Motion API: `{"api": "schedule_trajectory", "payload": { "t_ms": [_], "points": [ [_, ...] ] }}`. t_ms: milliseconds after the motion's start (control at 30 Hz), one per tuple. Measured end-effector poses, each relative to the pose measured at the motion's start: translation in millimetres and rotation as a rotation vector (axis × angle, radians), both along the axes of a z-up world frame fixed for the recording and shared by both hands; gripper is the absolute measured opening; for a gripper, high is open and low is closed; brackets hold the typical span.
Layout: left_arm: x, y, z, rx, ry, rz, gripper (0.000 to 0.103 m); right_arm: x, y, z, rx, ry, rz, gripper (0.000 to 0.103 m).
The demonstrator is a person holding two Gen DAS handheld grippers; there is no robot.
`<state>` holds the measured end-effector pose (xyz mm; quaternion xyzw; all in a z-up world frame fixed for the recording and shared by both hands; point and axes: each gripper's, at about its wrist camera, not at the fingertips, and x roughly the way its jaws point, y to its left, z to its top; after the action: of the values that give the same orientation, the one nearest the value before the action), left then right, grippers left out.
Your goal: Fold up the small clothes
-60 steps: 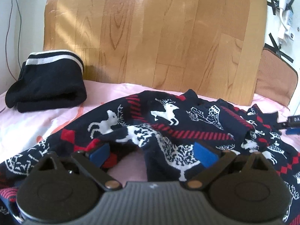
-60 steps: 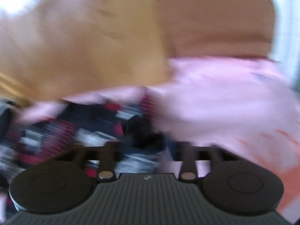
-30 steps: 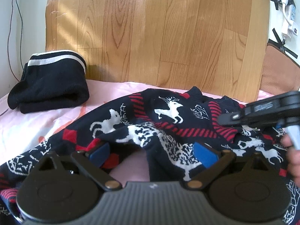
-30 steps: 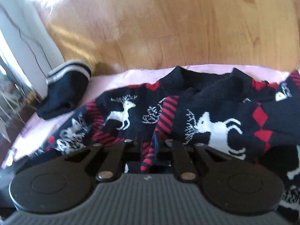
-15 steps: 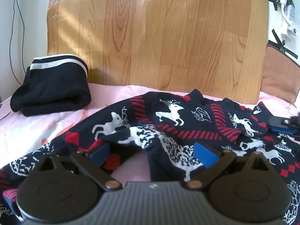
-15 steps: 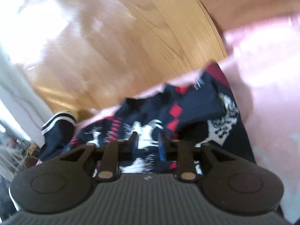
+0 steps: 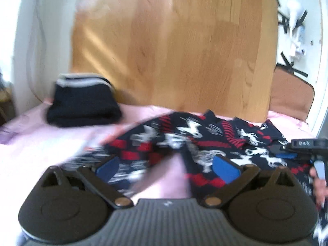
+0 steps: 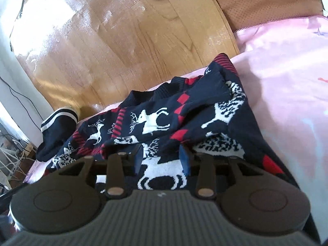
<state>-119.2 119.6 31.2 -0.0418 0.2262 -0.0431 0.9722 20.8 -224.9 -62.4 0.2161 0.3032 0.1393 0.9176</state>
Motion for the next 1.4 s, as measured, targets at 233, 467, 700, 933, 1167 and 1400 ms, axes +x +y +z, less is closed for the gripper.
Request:
{"api": "schedule_trajectory", "payload": {
  "t_ms": [233, 467, 700, 933, 1167, 1400],
  "points": [
    [-62.1, 98.9, 7.6, -0.022, 0.07, 0.262, 0.102, -3.7, 6.2, 3.7, -0.035, -0.014, 0.009, 0.045],
    [-59.5, 129.8, -24.9, -0.156, 0.279, 0.275, 0.049, -14.0, 21.0, 13.0, -0.068, -0.084, 0.076, 0.048],
    [-58.1, 129.5, -17.1, -0.225, 0.266, 0.173, 0.01, -66.0, 136.9, 52.9, -0.166, -0.261, 0.581, 0.048],
    [-65.3, 139.0, 17.3, -0.307, 0.15, 0.136, 0.01, -142.8, 275.9, 46.5, -0.367, -0.413, 1.105, 0.062],
    [-56.6, 130.2, 27.5, -0.285, 0.121, 0.078, 0.01, -134.4, 349.0, 12.7, -0.554, -0.404, 1.001, 0.073],
    [-57.0, 135.3, 39.3, -0.284, 0.074, 0.06, 0.01, -123.5, 329.3, 21.7, -0.531, -0.379, 0.929, 0.071]
  ]
}}
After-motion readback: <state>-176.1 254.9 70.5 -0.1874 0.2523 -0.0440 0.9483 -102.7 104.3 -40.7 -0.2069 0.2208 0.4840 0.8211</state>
